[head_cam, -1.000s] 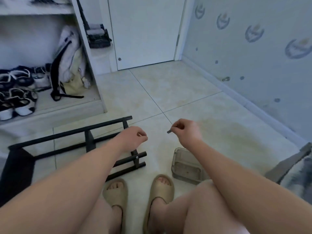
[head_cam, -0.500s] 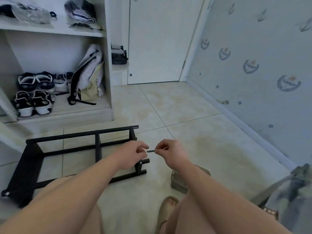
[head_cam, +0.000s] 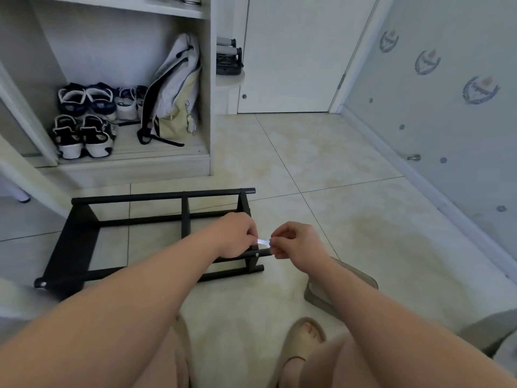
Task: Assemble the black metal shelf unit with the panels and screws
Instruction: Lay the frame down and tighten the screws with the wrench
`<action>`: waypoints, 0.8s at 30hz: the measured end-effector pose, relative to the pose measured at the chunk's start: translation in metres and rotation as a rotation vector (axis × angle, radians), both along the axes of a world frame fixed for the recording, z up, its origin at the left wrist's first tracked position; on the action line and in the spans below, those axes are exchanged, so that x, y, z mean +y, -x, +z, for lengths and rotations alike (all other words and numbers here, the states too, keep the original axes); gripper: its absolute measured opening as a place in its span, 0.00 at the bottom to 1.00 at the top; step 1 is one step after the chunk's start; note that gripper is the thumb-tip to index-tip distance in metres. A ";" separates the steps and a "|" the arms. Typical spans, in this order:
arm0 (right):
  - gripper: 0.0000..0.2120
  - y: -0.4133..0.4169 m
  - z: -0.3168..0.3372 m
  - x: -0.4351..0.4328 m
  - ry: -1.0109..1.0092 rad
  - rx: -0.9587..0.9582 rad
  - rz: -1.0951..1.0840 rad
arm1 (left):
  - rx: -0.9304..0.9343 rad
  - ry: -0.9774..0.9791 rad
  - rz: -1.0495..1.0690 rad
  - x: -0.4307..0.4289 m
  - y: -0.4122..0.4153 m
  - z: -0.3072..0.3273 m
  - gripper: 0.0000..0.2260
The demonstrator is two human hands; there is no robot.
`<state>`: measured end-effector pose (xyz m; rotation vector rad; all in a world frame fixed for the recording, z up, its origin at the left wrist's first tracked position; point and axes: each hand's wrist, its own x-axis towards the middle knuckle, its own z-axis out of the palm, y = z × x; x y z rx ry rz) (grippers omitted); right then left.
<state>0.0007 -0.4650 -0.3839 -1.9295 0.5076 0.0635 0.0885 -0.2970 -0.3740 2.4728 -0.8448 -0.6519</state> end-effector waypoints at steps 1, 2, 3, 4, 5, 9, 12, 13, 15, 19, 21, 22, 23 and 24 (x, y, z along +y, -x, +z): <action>0.06 -0.006 -0.009 -0.002 0.044 0.021 -0.015 | 0.008 -0.047 0.021 -0.001 -0.005 -0.008 0.11; 0.05 -0.011 -0.020 -0.004 0.125 0.050 -0.022 | 0.013 -0.085 0.049 -0.001 -0.011 -0.018 0.09; 0.04 -0.016 -0.032 -0.006 0.218 0.083 -0.014 | 0.013 -0.117 0.083 0.000 -0.017 -0.030 0.07; 0.03 -0.021 -0.044 -0.009 0.300 0.112 0.009 | 0.008 -0.149 0.113 0.002 -0.022 -0.043 0.07; 0.04 -0.024 -0.057 -0.012 0.358 0.139 0.039 | 0.010 -0.189 0.133 0.004 -0.026 -0.057 0.06; 0.11 -0.031 -0.107 -0.021 0.443 0.264 0.162 | 0.078 -0.303 0.224 0.014 -0.035 -0.114 0.06; 0.19 -0.038 -0.139 -0.028 0.536 0.324 0.302 | 0.113 -0.214 0.353 0.013 -0.039 -0.152 0.04; 0.21 -0.042 -0.149 -0.031 0.583 0.346 0.357 | 0.119 -0.179 0.389 0.011 -0.041 -0.163 0.03; 0.25 -0.048 -0.168 -0.034 0.674 0.387 0.449 | 0.145 -0.131 0.432 0.009 -0.045 -0.183 0.03; 0.32 -0.060 -0.199 -0.032 0.702 0.447 0.559 | 0.204 -0.189 0.411 0.009 -0.049 -0.212 0.03; 0.33 -0.065 -0.208 -0.030 0.713 0.439 0.554 | 0.191 -0.224 0.389 0.009 -0.051 -0.219 0.04; 0.31 -0.065 -0.210 -0.029 0.735 0.422 0.543 | 0.182 -0.233 0.381 0.008 -0.051 -0.221 0.04; 0.29 -0.065 -0.211 -0.028 0.761 0.405 0.534 | 0.177 -0.242 0.376 0.008 -0.051 -0.221 0.04; 0.26 -0.063 -0.210 -0.028 0.785 0.398 0.533 | 0.179 -0.250 0.372 0.008 -0.050 -0.221 0.04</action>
